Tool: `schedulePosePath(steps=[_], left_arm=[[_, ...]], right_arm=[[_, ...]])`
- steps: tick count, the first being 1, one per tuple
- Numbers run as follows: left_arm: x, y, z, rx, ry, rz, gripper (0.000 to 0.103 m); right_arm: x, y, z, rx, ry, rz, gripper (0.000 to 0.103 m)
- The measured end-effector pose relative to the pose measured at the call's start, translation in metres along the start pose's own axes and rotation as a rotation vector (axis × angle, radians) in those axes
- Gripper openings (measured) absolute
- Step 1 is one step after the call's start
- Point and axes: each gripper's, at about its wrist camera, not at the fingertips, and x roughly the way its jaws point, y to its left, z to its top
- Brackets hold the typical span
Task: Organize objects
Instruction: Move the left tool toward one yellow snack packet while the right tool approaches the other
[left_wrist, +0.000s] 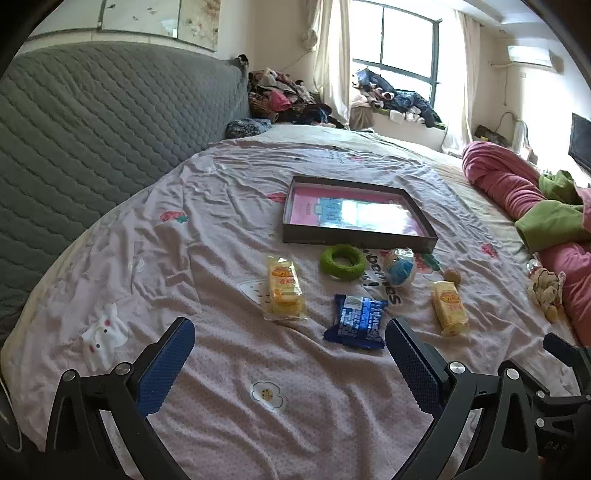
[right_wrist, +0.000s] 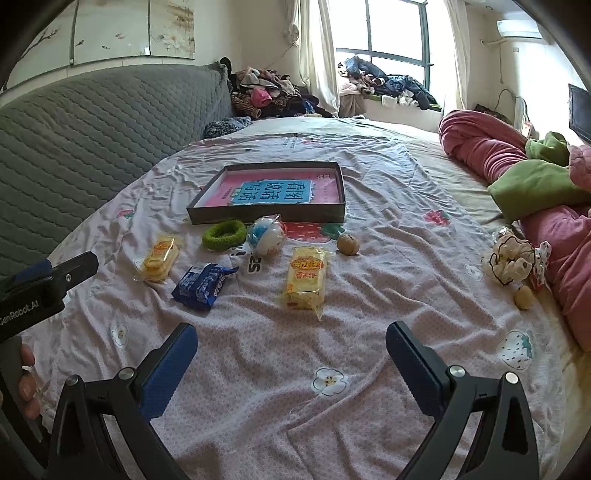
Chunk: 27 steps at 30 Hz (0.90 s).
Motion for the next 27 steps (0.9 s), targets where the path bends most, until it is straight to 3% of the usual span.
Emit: schedulePosePath(steps=[27], left_arm=[[-0.015,-0.004,0.021,0.007,-0.034,-0.012,0.103]], right_arm=[[-0.020,0.008,0.033,-0.039,-0.040,-0.003,0.103]])
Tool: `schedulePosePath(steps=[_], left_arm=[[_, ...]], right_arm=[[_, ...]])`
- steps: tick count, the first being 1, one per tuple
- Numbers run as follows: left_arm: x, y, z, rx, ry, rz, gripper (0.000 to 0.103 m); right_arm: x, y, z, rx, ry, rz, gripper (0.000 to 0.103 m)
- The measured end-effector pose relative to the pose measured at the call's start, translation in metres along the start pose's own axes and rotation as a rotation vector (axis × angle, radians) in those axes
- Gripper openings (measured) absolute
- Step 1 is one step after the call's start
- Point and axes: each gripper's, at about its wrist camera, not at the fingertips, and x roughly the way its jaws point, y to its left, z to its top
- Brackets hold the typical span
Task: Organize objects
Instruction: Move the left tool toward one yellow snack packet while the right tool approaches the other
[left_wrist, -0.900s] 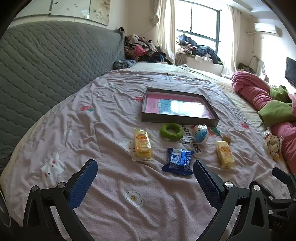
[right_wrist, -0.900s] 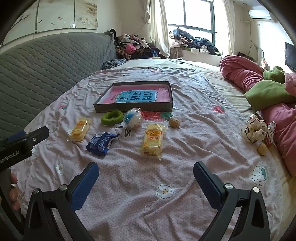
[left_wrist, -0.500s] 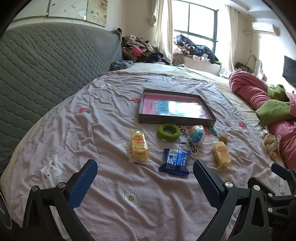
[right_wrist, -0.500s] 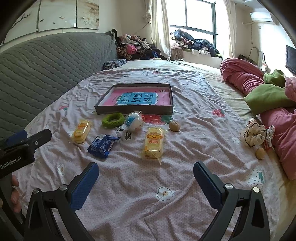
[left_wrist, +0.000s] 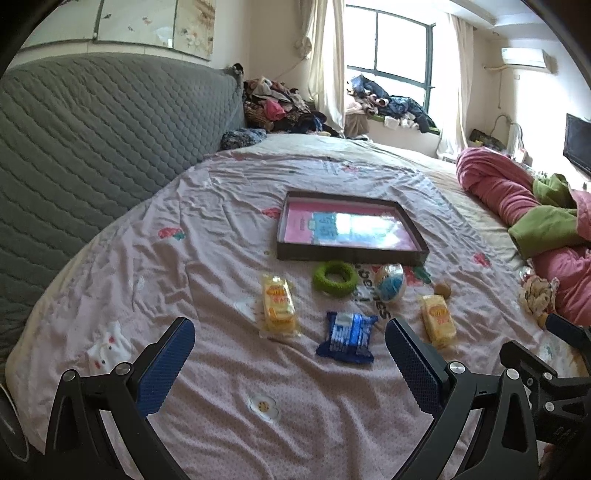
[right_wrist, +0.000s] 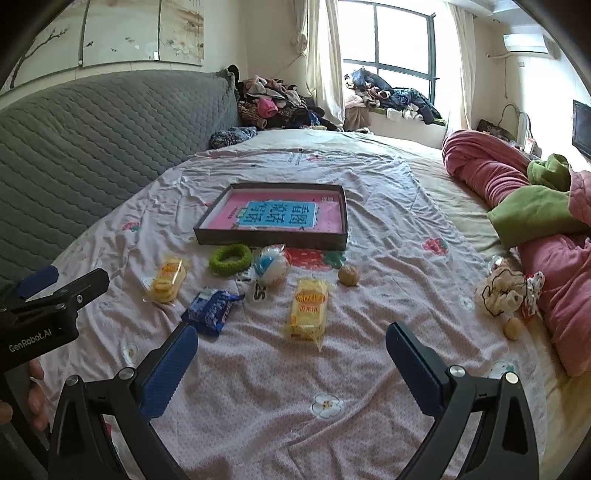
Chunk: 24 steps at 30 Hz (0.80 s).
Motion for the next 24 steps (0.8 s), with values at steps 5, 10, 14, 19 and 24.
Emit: schedulePosePath(steps=[5,10,14,19,24], left_arm=[[-0.006,0.000,0.022,-0.006,-0.031,-0.011,0.103],[-0.003,-0.001,0.035,-0.008,-0.045,-0.007,0.103],[0.007,0.000,0.035,-0.002,-0.030,-0.001,0.103],[0.018,0.004,0.031,-0.009,-0.015,0.004,0.103],[0.030,0.006,0.028,0.005,-0.001,0.009,0.103]], right_arm=[[-0.004,0.000,0.018,-0.014,-0.020,-0.005,0.103],[0.001,0.000,0.030,-0.018,-0.021,0.005,0.103],[0.007,0.002,0.035,-0.024,-0.018,0.009,0.103],[0.017,0.003,0.036,-0.019,-0.007,0.012,0.103],[0.027,0.002,0.034,-0.003,0.005,0.018,0.103]])
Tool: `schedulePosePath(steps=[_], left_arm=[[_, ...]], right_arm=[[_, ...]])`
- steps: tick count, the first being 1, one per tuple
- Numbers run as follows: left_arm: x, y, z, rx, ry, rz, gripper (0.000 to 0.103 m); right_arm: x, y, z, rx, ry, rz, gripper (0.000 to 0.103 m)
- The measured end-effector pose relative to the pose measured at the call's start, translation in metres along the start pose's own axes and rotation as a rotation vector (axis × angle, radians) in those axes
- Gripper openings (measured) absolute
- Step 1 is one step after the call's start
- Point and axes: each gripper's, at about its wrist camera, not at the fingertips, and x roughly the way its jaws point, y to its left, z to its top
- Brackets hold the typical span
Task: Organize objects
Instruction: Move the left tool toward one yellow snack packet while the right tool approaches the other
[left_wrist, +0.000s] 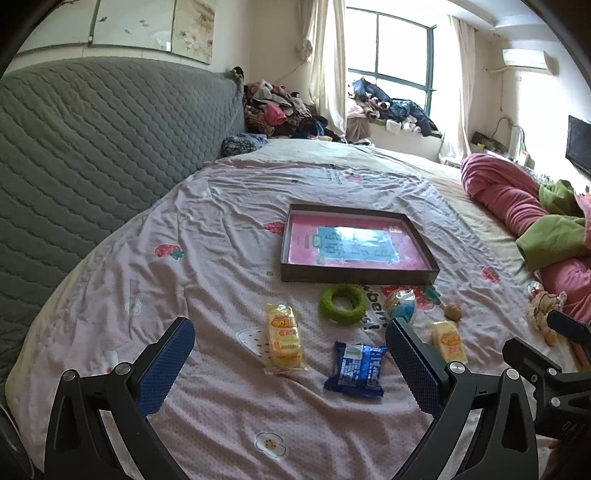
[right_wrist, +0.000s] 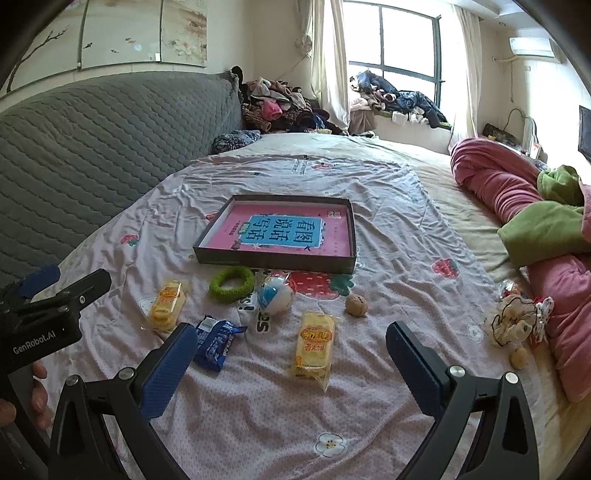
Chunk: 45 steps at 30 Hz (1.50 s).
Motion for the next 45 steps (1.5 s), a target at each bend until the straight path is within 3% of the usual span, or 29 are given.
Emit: schedulePosePath(steps=[15,45], left_arm=[[0.040,0.003,-0.017,0.004,0.073,0.008,0.103],[0.103,0.002,-0.034,0.006,0.170,0.021,0.103]], right_arm=[[0.036,-0.007,-0.017,0.014,0.082,-0.021,0.103],[0.088,-0.028,-0.033,0.056,0.165,-0.043,0.103]])
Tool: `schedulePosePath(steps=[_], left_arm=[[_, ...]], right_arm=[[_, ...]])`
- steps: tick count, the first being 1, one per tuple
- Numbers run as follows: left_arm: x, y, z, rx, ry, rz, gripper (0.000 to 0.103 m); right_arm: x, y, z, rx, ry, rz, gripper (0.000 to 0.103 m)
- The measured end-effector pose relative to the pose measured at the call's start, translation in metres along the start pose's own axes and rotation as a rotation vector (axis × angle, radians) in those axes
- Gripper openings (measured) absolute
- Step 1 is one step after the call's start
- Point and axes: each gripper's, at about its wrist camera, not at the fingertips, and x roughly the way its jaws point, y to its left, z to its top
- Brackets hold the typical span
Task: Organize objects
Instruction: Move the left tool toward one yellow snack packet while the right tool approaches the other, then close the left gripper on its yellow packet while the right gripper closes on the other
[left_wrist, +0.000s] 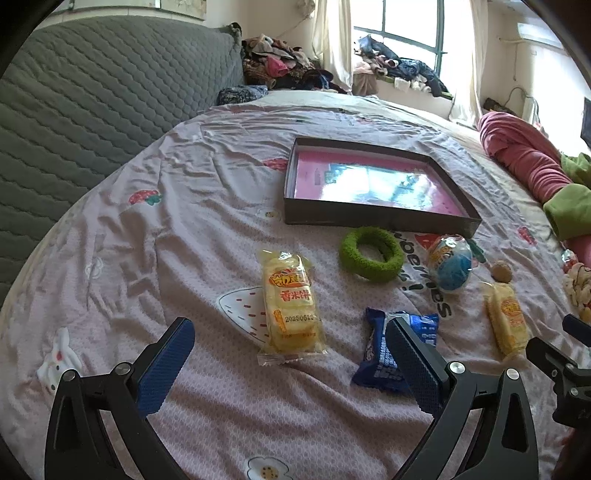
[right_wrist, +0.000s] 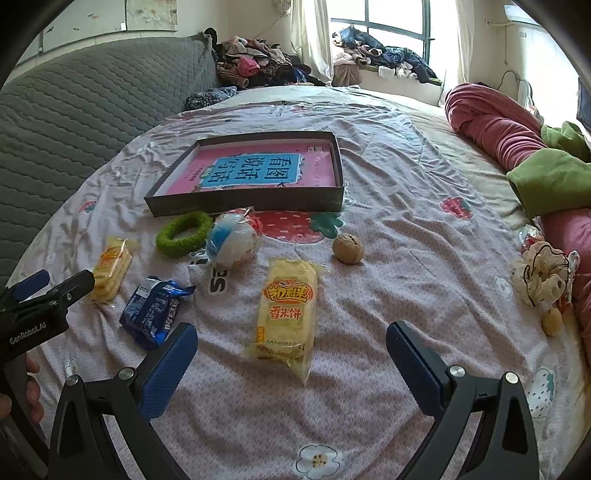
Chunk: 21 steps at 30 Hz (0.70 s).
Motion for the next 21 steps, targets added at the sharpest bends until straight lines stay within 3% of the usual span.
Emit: schedulePosePath(steps=[21], left_arm=[[0.049,0.004,0.010,0.005,0.046,0.012,0.103]], right_arm=[[0.048,-0.004,0.008,0.019,0.066,-0.016,0.103]])
